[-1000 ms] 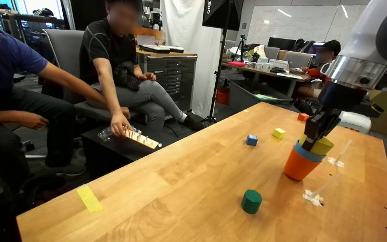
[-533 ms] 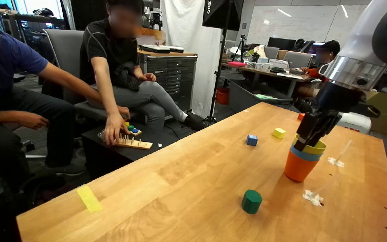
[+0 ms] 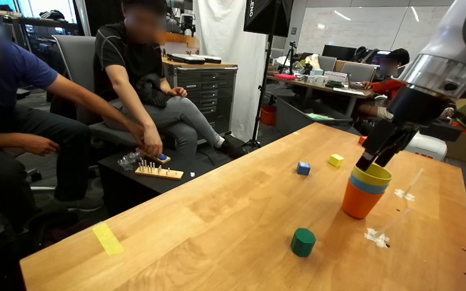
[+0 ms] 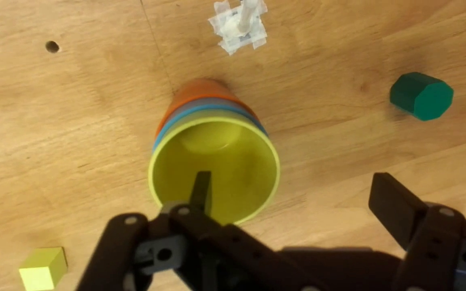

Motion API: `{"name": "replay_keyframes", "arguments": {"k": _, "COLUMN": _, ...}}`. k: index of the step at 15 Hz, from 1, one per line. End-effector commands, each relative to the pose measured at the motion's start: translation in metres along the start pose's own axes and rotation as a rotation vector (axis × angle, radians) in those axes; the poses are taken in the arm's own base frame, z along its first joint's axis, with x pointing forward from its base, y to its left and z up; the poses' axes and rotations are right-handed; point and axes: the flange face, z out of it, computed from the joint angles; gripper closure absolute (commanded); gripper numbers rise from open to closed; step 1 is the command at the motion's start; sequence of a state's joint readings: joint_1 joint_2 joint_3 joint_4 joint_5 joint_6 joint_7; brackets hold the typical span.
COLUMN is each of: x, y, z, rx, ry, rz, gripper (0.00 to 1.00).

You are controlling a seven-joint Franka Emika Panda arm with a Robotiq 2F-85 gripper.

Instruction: Put the blue cup into the orange cup then put the yellow cup into the blue cup

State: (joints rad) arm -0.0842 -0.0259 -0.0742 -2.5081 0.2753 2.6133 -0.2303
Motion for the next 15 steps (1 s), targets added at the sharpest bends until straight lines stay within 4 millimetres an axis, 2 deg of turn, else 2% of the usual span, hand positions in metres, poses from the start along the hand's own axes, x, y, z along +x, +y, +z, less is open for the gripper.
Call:
{"name": "replay_keyframes", "arguments": {"k": 1, "x": -0.02, "y": -0.009, "z": -0.04, "rx": 0.034, "ry": 0.046, "rz": -0.062, "gripper": 0.0}}
{"name": "replay_keyframes", "arguments": {"k": 5, "x": -0.036, "y": -0.022, "z": -0.07, "rx": 0.044, "ry": 0.061, "rz": -0.14, "gripper": 0.0}}
{"name": "replay_keyframes", "arguments": {"k": 8, "x": -0.057, "y": -0.031, "z": -0.085, "rx": 0.056, "ry": 0.036, "rz": -0.228, "gripper": 0.0}}
{"name": "replay_keyframes", "arguments": {"k": 10, "x": -0.069, "y": -0.033, "z": -0.089, "rx": 0.04, "ry": -0.005, "rz": -0.274, "gripper": 0.0}}
{"name": "replay_keyframes", "arguments": {"k": 11, "x": -0.05, "y": -0.033, "z": -0.078, "rx": 0.042, "ry": 0.006, "rz": -0.22, "gripper": 0.0}}
{"name": "replay_keyframes", "arguments": {"k": 15, "x": -0.063, "y": -0.034, "z": -0.083, "rx": 0.035, "ry": -0.008, "rz": -0.248, "gripper": 0.0}}
